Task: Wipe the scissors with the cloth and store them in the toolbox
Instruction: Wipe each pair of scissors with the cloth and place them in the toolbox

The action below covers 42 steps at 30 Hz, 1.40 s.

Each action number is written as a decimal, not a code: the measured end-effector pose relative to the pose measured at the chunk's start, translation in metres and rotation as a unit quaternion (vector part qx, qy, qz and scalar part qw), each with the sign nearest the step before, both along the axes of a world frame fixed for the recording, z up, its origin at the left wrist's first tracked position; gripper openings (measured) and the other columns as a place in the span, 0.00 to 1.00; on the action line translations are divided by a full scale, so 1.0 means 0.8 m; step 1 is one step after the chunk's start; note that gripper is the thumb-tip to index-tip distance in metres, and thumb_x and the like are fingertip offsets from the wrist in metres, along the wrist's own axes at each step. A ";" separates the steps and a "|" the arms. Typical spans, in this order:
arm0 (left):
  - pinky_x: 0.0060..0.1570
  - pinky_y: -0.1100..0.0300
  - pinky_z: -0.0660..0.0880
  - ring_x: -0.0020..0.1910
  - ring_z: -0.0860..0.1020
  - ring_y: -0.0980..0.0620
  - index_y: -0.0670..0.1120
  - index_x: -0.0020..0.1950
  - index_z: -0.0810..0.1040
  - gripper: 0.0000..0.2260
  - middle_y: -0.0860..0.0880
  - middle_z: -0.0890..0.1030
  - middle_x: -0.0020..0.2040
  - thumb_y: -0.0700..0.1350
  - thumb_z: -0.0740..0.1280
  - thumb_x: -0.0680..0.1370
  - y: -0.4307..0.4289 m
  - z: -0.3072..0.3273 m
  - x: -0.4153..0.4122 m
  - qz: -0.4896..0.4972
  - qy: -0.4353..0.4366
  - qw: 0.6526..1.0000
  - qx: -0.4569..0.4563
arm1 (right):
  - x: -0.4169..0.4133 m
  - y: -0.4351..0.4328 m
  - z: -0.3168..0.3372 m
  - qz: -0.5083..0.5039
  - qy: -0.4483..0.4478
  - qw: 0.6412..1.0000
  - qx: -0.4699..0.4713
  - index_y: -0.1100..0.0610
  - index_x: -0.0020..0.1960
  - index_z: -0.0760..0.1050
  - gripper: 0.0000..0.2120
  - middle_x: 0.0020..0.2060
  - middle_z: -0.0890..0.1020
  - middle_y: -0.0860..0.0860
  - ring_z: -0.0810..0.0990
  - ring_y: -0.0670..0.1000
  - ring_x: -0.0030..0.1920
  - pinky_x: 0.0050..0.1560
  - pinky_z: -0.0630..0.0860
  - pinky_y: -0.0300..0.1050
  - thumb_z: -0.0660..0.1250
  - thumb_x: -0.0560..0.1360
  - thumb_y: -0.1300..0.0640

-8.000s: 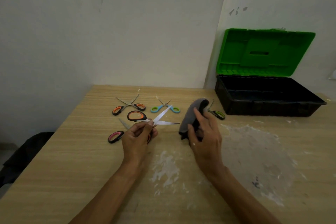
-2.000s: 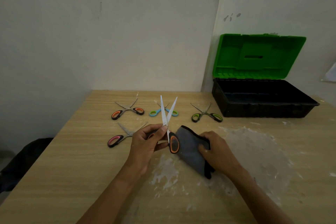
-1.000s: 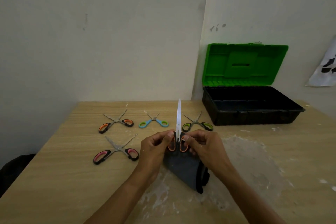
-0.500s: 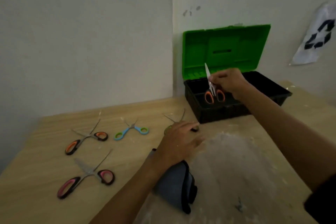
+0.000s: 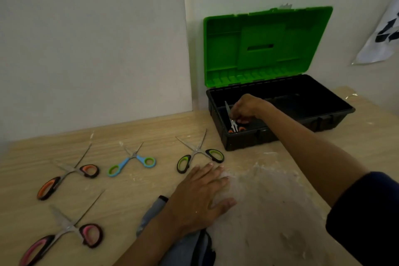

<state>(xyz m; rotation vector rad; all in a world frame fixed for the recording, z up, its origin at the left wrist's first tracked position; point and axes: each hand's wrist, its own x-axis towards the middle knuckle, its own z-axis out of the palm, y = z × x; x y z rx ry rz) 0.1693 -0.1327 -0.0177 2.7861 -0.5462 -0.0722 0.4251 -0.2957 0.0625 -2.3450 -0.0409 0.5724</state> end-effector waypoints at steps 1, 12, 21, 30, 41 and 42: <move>0.77 0.58 0.39 0.81 0.46 0.60 0.57 0.80 0.62 0.37 0.57 0.54 0.83 0.75 0.43 0.77 0.000 0.001 0.000 0.003 0.003 1.000 0.002 | 0.001 0.001 -0.005 0.004 0.008 1.000 0.000 0.64 0.42 0.80 0.05 0.37 0.82 0.58 0.79 0.48 0.28 0.28 0.79 0.39 0.69 0.76 0.65; 0.80 0.56 0.42 0.81 0.46 0.60 0.58 0.80 0.62 0.38 0.58 0.54 0.83 0.76 0.42 0.76 -0.001 0.004 0.001 0.004 0.018 1.000 -0.010 | 0.005 0.007 -0.016 -0.001 -0.060 0.998 -0.034 0.64 0.38 0.81 0.04 0.39 0.85 0.62 0.85 0.57 0.39 0.36 0.82 0.48 0.73 0.70 0.65; 0.79 0.56 0.43 0.81 0.50 0.58 0.56 0.78 0.65 0.36 0.56 0.58 0.82 0.73 0.44 0.78 0.000 0.006 0.001 0.003 0.013 1.000 -0.022 | -0.023 0.000 0.011 0.020 -0.160 0.983 -0.085 0.61 0.41 0.84 0.05 0.38 0.86 0.57 0.85 0.54 0.38 0.45 0.84 0.53 0.71 0.73 0.61; 0.69 0.60 0.65 0.68 0.74 0.56 0.52 0.72 0.75 0.25 0.54 0.79 0.69 0.64 0.57 0.82 0.018 0.042 -0.043 -0.003 -0.079 0.994 -0.073 | -0.173 0.006 0.052 0.012 -0.315 0.934 0.172 0.54 0.48 0.81 0.02 0.36 0.84 0.47 0.83 0.43 0.35 0.37 0.81 0.35 0.71 0.76 0.58; 0.71 0.69 0.59 0.73 0.67 0.58 0.50 0.76 0.69 0.24 0.53 0.71 0.74 0.55 0.65 0.82 0.104 0.023 -0.149 0.174 -0.093 0.964 -0.179 | -0.346 0.042 -0.052 0.142 -0.203 0.969 0.009 0.47 0.52 0.80 0.24 0.43 0.82 0.42 0.78 0.38 0.43 0.42 0.76 0.33 0.61 0.72 0.30; 0.70 0.72 0.57 0.73 0.67 0.58 0.51 0.77 0.69 0.23 0.55 0.71 0.74 0.55 0.64 0.82 0.107 0.024 -0.155 0.175 -0.084 0.965 -0.174 | -0.353 0.050 -0.053 0.153 -0.201 0.967 -0.006 0.48 0.52 0.80 0.28 0.44 0.82 0.42 0.78 0.39 0.43 0.44 0.77 0.37 0.60 0.69 0.26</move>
